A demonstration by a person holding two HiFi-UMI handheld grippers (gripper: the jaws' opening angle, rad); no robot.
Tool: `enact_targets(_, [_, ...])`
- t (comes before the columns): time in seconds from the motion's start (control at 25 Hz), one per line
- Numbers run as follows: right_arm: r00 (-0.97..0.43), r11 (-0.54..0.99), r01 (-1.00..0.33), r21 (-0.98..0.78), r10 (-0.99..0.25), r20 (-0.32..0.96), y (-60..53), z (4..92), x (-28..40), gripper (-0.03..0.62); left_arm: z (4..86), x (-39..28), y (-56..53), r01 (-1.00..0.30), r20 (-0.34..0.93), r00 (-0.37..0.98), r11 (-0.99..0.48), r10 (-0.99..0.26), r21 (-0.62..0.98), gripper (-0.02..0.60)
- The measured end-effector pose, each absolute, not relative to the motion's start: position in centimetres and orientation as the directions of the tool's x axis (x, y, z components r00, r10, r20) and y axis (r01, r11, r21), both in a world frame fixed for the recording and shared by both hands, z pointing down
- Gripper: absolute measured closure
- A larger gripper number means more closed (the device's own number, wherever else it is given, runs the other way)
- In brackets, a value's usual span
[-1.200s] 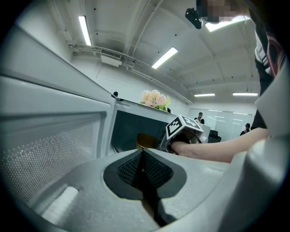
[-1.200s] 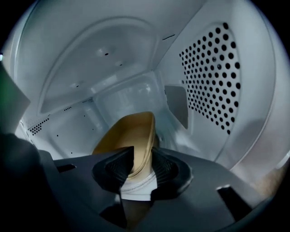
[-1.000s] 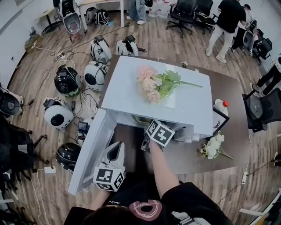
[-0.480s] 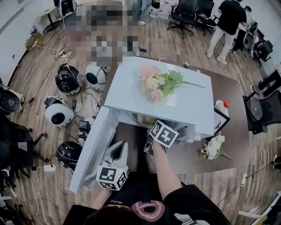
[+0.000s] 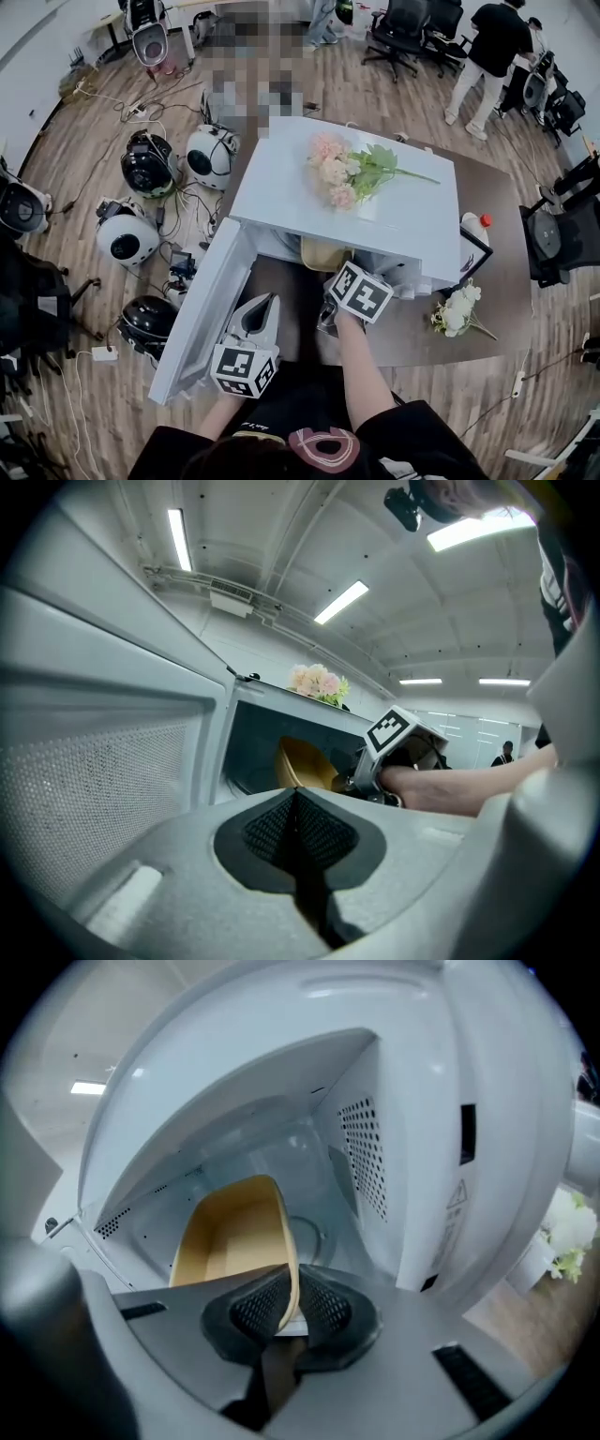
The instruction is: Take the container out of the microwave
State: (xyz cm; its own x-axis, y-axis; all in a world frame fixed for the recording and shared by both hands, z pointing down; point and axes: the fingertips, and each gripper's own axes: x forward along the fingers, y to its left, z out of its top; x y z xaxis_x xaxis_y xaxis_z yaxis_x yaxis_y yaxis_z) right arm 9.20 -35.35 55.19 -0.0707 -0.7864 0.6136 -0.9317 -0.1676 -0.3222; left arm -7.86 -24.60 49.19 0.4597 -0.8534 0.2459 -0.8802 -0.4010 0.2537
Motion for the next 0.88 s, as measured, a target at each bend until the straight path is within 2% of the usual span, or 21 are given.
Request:
enact_targets(0.56, [-0.087,-0.175,-0.916,-0.362,-0.793,0.604,-30.5,54.2,11.5,0.562,49.5,-7.2,-24.0,-0.865,0.253,0.49,-0.431,-0.834,0.256,0.572])
enact_targets(0.88, [-0.095,-0.143,-0.935,-0.323,-0.78,0.619,-26.7,55.1,12.3,0.56,49.8,-6.0,-23.2,-0.849,0.252,0.52,-0.462,-0.816,0.258,0.572])
